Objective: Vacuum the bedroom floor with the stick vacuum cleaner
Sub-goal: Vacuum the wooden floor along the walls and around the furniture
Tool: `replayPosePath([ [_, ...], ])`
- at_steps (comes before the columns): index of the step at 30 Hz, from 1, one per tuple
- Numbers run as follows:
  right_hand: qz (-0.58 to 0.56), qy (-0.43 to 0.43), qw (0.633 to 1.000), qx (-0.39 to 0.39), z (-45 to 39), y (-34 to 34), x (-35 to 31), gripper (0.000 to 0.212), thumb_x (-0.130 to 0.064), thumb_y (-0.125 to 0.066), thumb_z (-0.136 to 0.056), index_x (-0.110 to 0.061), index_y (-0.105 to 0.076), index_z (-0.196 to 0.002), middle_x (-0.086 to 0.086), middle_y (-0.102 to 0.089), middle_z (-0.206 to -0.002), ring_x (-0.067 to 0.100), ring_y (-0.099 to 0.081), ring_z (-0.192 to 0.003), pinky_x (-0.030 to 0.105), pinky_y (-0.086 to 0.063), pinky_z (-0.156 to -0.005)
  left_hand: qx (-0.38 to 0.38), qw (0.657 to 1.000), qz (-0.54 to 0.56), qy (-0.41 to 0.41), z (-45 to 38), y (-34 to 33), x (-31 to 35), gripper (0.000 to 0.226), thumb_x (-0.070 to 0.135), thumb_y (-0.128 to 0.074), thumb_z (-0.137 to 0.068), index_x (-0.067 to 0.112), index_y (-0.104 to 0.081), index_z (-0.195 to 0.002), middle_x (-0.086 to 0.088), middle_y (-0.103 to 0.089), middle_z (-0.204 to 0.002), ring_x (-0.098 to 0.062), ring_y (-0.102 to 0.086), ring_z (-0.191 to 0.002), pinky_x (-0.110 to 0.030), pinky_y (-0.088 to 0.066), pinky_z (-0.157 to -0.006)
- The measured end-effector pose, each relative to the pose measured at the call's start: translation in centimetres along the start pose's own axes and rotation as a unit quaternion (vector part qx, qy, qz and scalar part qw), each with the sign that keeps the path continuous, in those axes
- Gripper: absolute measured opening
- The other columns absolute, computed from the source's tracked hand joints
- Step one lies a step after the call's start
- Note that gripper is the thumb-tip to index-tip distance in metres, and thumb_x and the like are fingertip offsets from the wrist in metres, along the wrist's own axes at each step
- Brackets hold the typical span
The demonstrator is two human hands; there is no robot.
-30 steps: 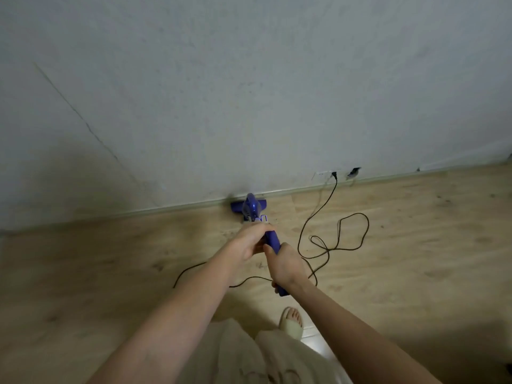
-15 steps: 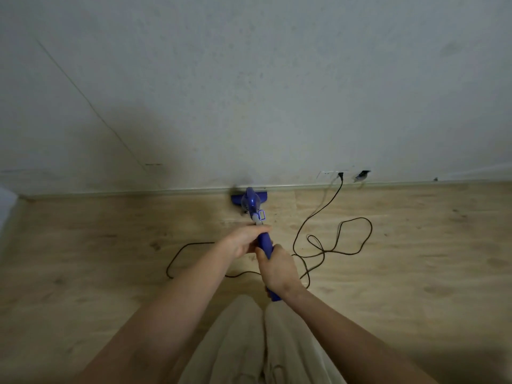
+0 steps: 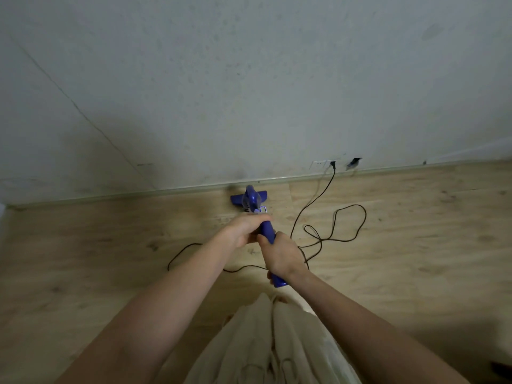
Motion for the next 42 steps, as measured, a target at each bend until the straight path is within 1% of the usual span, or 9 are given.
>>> replayPosePath([
  [6,-0.061,-0.018,0.998,-0.020,-1.5,0.1,-0.1,0.028,-0.038,-0.045,-0.097,-0.010,-0.045,-0.091,0.014,-0.060,-0.084,0.028,-0.059,-0.056,0.041,-0.056,-0.056,0.003,1.000,0.022,-0.007,-1.5,0.3,0.7,0.023,0.020,-0.070,-0.085,0.006,-0.061,-0.101,-0.012,-0.068,-0.077,-0.017,-0.066,-0.060,-0.025,-0.053,-0.052],
  [11,-0.047,-0.024,0.998,-0.026,-0.6,0.2,0.2,0.029,-0.037,-0.043,-0.099,-0.009,-0.044,-0.098,0.010,-0.060,-0.083,0.022,-0.057,-0.045,0.026,-0.043,-0.039,-0.017,1.000,0.017,0.007,-1.1,0.2,0.0,0.028,0.021,-0.069,-0.086,0.005,-0.060,-0.108,-0.013,-0.068,-0.086,-0.018,-0.066,-0.067,-0.025,-0.054,-0.053],
  [15,-0.056,-0.025,0.998,-0.028,0.3,0.5,-0.6,0.025,-0.035,-0.046,-0.095,-0.014,-0.043,-0.082,0.011,-0.059,-0.082,0.031,-0.063,-0.067,0.038,-0.054,-0.060,-0.023,0.999,-0.022,0.009,-0.4,0.9,0.4,0.034,0.026,-0.072,-0.083,0.005,-0.063,-0.108,-0.011,-0.068,-0.094,-0.017,-0.064,-0.074,-0.024,-0.053,-0.058],
  [18,-0.083,-0.019,0.995,-0.043,0.9,0.5,-1.5,0.023,-0.030,-0.046,-0.095,-0.015,-0.045,-0.078,0.011,-0.058,-0.079,0.028,-0.059,-0.068,0.041,-0.053,-0.067,-0.019,0.999,-0.027,0.013,0.0,1.6,0.5,0.037,0.030,-0.075,-0.080,0.006,-0.064,-0.106,-0.010,-0.068,-0.096,-0.016,-0.064,-0.076,-0.024,-0.051,-0.058],
  [22,-0.066,-0.006,0.997,-0.028,0.0,-0.2,-1.3,0.023,-0.031,-0.046,-0.095,-0.016,-0.044,-0.078,0.008,-0.057,-0.076,0.029,-0.059,-0.063,0.041,-0.053,-0.061,-0.010,1.000,-0.003,0.012,-0.2,1.4,0.5,0.026,0.025,-0.072,-0.083,0.007,-0.063,-0.099,-0.008,-0.066,-0.083,-0.015,-0.063,-0.067,-0.023,-0.052,-0.054],
  [25,-0.063,-0.017,0.998,-0.026,-0.7,-0.6,-0.2,0.022,-0.033,-0.045,-0.097,-0.013,-0.043,-0.088,0.008,-0.056,-0.075,0.022,-0.055,-0.045,0.028,-0.044,-0.038,-0.007,1.000,0.012,0.003,-0.8,0.8,0.0,0.019,0.020,-0.070,-0.085,0.008,-0.061,-0.097,-0.011,-0.066,-0.081,-0.019,-0.063,-0.068,-0.027,-0.055,-0.060],
  [27,-0.078,-0.030,0.996,-0.027,-1.0,-0.5,0.1,0.025,-0.034,-0.044,-0.098,-0.009,-0.043,-0.096,0.010,-0.055,-0.076,0.020,-0.052,-0.038,0.023,-0.039,-0.033,0.005,1.000,0.016,-0.006,-1.1,0.5,-0.1,0.020,0.020,-0.069,-0.086,0.006,-0.062,-0.100,-0.012,-0.067,-0.081,-0.019,-0.064,-0.066,-0.027,-0.054,-0.059],
  [35,-0.035,-0.034,0.998,-0.043,-0.1,0.3,0.1,0.028,-0.035,-0.042,-0.097,-0.008,-0.044,-0.103,0.013,-0.058,-0.084,0.022,-0.054,-0.042,0.026,-0.043,-0.037,-0.013,1.000,0.024,-0.002,-0.3,0.1,-0.4,0.020,0.022,-0.068,-0.088,0.007,-0.059,-0.099,-0.010,-0.067,-0.077,-0.017,-0.064,-0.063,-0.025,-0.053,-0.055],
  [42,-0.060,-0.036,0.994,-0.079,2.5,2.7,-0.7,0.020,-0.026,-0.044,-0.097,-0.009,-0.044,-0.086,0.010,-0.054,-0.069,0.018,-0.051,-0.042,0.023,-0.044,-0.039,-0.043,0.999,0.014,0.019,0.8,-0.5,-0.4,0.028,0.026,-0.070,-0.085,0.006,-0.061,-0.102,-0.008,-0.064,-0.080,-0.015,-0.061,-0.065,-0.022,-0.050,-0.052],
])
Point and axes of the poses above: each hand's wrist, its own z-axis away from the middle knuckle, its own y-axis out of the back of the hand, x = y × z, the point moved 3 cm from there along -z, towards the middle knuckle
